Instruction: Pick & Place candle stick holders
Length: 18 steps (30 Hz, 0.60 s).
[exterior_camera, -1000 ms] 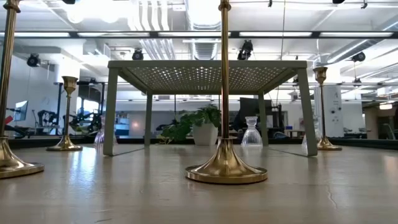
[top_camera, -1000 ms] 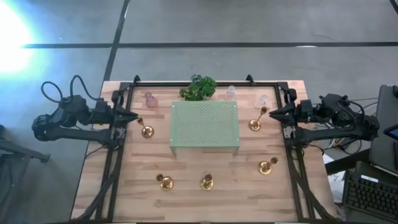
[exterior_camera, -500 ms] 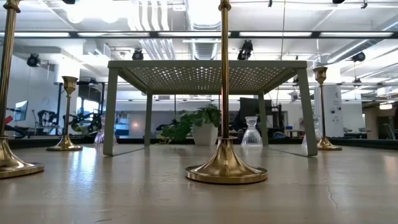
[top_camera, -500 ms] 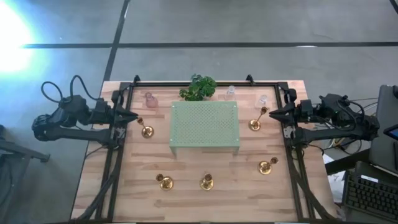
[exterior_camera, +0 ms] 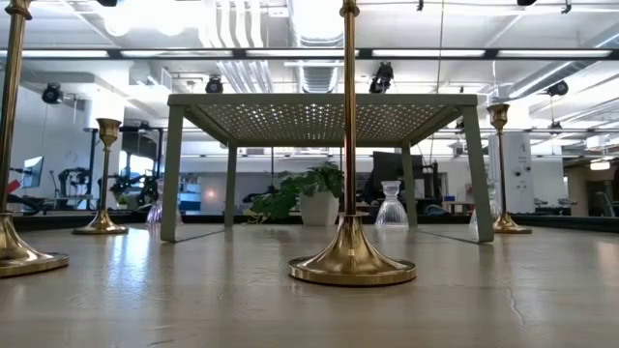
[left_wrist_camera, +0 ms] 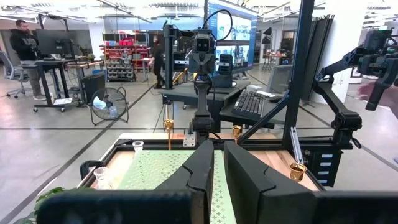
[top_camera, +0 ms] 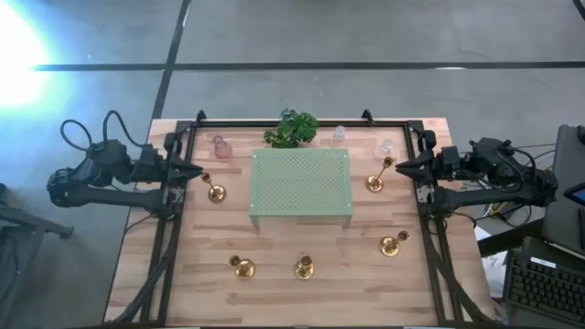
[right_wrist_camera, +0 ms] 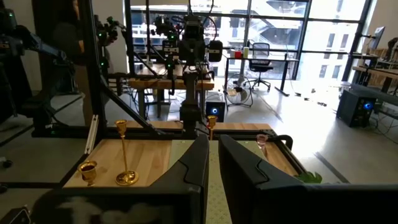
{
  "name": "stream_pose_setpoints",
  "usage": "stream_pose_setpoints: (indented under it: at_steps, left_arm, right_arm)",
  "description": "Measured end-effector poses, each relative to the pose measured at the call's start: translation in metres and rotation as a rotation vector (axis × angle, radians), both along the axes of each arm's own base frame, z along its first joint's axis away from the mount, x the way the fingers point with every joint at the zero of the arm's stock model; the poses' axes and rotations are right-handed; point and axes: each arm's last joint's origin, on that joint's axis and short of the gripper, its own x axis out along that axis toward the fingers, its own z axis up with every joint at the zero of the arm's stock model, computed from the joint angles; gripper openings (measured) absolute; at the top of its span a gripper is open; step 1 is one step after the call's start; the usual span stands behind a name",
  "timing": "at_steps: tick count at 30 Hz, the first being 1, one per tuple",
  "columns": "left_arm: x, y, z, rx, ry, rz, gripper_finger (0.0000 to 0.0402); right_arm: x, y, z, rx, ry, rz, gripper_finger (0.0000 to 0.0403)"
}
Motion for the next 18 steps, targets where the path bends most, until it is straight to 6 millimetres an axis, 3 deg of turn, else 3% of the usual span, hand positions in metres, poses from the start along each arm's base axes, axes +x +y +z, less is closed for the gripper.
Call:
stream_pose_setpoints:
  at_steps: [18]
  left_arm:
    - [0.0000,0.0000,0.0000,0.000,0.000,0.000,0.0045]
  right_arm:
    - [0.0003,0.0000,0.0015,0.113,-0.015,0.000,0.0034]
